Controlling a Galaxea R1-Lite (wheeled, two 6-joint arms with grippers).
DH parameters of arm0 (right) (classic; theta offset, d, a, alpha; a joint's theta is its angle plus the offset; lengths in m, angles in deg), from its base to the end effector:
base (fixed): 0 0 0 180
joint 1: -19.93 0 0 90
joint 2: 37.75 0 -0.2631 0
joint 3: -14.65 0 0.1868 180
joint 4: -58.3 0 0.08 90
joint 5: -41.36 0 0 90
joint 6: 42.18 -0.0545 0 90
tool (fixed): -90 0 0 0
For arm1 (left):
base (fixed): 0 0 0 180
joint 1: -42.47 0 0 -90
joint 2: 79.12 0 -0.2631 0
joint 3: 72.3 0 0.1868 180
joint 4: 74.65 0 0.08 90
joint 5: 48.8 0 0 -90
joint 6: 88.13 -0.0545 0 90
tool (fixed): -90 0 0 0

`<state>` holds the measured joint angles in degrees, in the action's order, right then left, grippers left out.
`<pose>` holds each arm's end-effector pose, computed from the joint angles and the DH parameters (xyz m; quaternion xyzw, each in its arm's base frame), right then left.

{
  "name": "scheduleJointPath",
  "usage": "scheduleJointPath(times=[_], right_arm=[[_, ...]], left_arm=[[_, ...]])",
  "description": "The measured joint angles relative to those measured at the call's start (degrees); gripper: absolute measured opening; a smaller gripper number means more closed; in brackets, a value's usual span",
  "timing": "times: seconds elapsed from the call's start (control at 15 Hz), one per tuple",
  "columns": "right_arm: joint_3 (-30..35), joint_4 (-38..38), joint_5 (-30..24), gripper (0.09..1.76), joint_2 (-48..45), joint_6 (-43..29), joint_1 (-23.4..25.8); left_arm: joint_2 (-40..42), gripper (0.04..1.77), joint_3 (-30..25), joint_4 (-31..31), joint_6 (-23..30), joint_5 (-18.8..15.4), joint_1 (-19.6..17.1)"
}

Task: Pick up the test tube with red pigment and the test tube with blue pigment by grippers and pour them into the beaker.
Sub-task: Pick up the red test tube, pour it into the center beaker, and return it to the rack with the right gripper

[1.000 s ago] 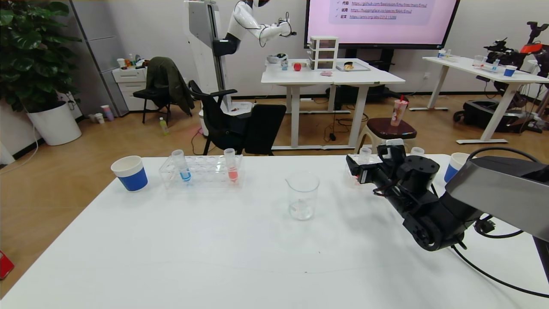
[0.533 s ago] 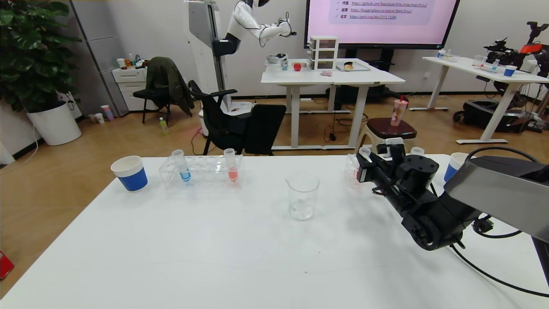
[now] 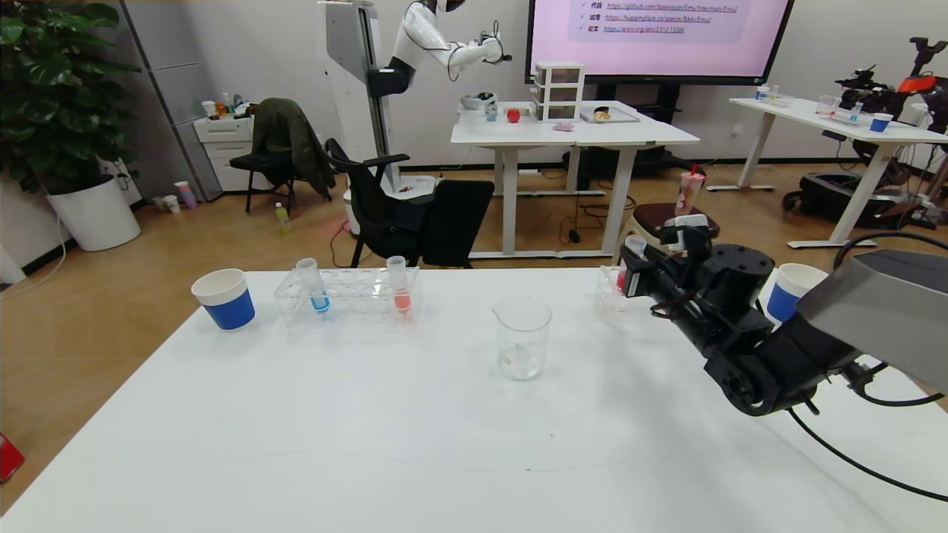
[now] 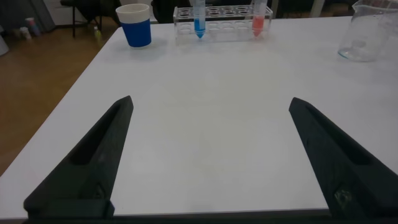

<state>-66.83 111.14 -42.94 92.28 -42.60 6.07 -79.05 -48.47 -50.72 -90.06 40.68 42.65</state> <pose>0.4156 0.0970 0.0715 0.0100 -0.0366 0.0712 0.9967 0.0422 -0.0006 0.0753 0.0168 0.0002 -0.0061 0.9998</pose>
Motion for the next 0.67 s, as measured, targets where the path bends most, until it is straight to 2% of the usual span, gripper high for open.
scheduleJointPath(times=[0.27,0.67], right_arm=[[-1.78,-5.35,-0.11,0.51,-5.01,0.06,-0.66],[-2.04,-4.96,-1.82,0.51,-7.13,0.74,-1.90]], left_arm=[[0.00,1.75,0.00,0.01,0.00,0.00,0.00],[0.00,1.75,0.00,0.00,0.02,0.00,0.00]])
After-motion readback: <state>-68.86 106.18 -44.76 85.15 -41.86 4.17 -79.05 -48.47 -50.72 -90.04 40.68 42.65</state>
